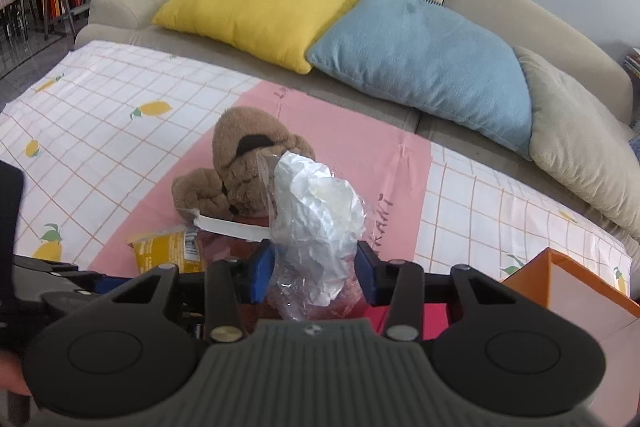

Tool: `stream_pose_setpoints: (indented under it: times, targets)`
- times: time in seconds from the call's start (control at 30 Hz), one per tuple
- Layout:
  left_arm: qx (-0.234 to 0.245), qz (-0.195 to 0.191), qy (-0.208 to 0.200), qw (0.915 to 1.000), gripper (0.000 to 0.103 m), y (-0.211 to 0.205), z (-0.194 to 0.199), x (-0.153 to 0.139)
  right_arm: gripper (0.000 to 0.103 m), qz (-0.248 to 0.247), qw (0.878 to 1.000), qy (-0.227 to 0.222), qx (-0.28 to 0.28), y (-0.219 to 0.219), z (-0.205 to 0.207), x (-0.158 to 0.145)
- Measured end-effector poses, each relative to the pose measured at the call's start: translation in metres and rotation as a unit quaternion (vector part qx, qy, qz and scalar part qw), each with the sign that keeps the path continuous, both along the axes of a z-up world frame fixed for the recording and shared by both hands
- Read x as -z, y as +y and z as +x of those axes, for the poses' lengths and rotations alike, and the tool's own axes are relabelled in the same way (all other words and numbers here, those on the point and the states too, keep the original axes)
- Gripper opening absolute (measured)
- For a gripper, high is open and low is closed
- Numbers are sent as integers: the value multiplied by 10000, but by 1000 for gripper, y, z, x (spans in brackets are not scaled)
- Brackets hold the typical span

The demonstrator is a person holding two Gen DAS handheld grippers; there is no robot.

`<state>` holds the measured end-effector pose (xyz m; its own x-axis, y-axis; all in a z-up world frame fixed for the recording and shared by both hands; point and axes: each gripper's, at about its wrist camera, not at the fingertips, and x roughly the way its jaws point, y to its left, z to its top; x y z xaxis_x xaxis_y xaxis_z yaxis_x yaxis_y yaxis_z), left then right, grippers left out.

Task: Organize soft objects
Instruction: 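Grasp the plastic-wrapped tissue bundle with the right tool while the left tool grasps the yellow snack bag, then carry both items into the box and open both tools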

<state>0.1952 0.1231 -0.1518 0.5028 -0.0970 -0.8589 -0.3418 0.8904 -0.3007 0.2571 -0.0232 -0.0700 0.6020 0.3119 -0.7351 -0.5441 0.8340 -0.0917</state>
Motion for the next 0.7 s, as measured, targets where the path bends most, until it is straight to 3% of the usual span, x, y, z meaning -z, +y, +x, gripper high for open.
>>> stream_pose_setpoints:
  times: [0.1,0.33,0.5,0.7]
  targets:
    - [54,87,46,9999,76,-3,4,1,43,179,9998,-45,22,-8,-9,-10]
    - [324,339,4,9989,50,-4,2,-3,43,337,9994,47,99,-21,-25,-16]
    - [334,375,-278,9983,47,1,-19,-18,43,507,9985,39,208,-32,-35,-20]
    - [260,382,-800,9957,47,1,-50,-56,43,903,9953,110,319,-47,-48,-32]
